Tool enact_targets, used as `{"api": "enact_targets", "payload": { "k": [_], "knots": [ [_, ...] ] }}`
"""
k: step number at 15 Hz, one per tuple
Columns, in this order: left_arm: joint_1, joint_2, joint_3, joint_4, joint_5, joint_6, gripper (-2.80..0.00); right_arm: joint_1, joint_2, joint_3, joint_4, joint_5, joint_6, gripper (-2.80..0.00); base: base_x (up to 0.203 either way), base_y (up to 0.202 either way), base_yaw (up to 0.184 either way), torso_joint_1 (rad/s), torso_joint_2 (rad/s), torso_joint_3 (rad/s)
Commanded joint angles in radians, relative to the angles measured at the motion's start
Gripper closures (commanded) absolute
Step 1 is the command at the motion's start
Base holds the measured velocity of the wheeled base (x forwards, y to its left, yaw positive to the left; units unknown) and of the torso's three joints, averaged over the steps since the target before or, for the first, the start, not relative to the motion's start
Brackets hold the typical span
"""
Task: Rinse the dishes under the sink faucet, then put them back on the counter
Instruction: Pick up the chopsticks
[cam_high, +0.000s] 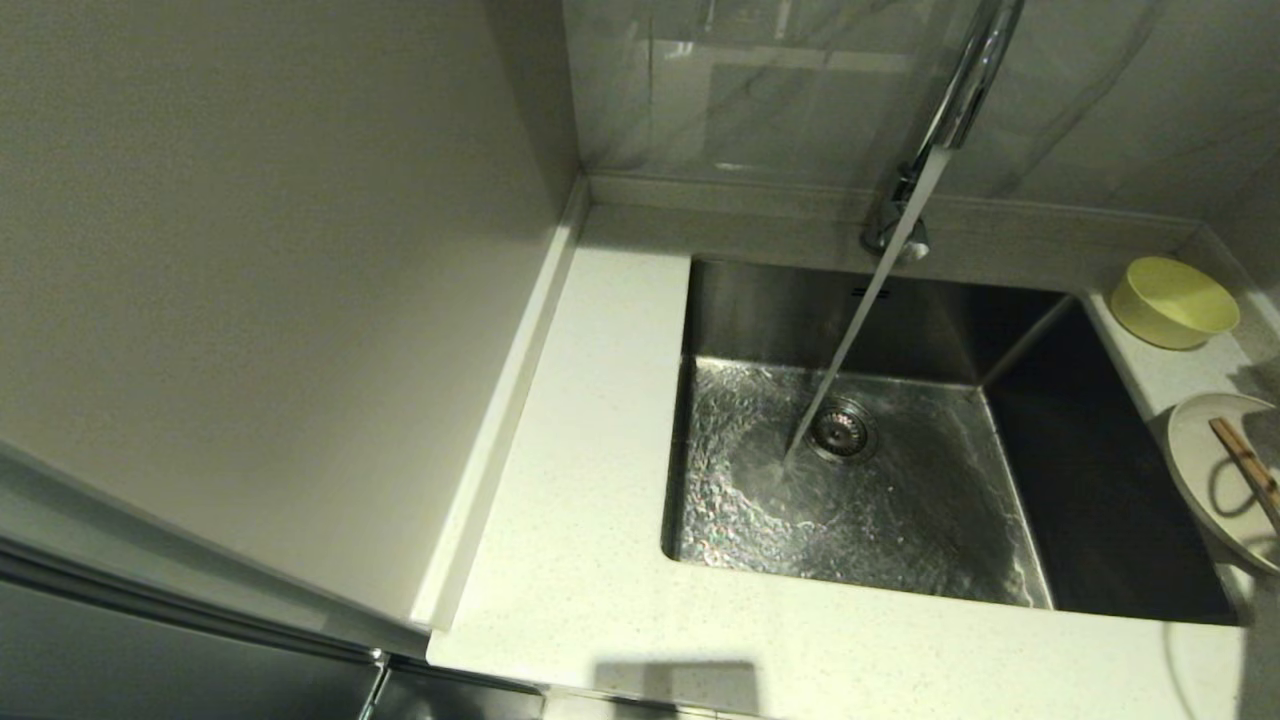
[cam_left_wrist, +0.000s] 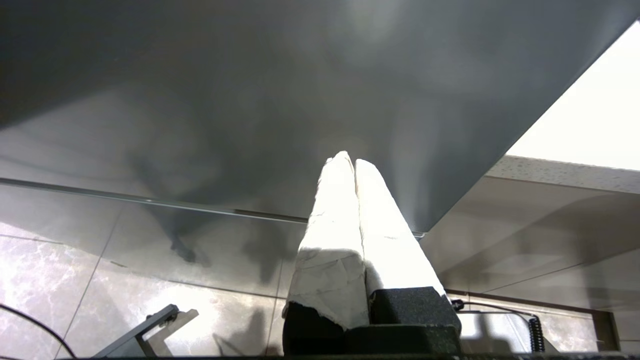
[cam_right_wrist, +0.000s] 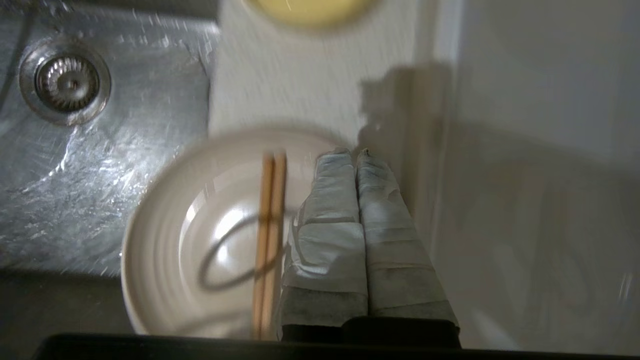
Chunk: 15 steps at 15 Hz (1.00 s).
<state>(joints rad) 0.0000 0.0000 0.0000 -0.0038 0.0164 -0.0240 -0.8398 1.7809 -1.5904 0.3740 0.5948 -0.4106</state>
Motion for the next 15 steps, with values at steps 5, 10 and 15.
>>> {"api": "enact_targets", "payload": {
  "k": [5, 10, 15],
  "knots": [
    [0.000, -0.002, 0.000, -0.001, 0.000, -0.001, 0.00, 0.010, -0.020, 0.117, 0.205, 0.071, -0.114, 0.00, 0.000, 0.000, 0.000, 0.000, 0.00, 0.000],
    [0.000, -0.002, 0.000, -0.001, 0.000, -0.001, 0.00, 0.059, -0.088, 0.181, 0.223, 0.118, -0.084, -0.10, 0.000, 0.000, 0.000, 0.000, 0.00, 0.000],
    [0.000, -0.002, 0.000, -0.001, 0.000, -0.001, 0.00, 0.065, -0.086, 0.185, 0.203, 0.025, -0.181, -2.80, 0.000, 0.000, 0.000, 0.000, 0.00, 0.000]
  ]
}}
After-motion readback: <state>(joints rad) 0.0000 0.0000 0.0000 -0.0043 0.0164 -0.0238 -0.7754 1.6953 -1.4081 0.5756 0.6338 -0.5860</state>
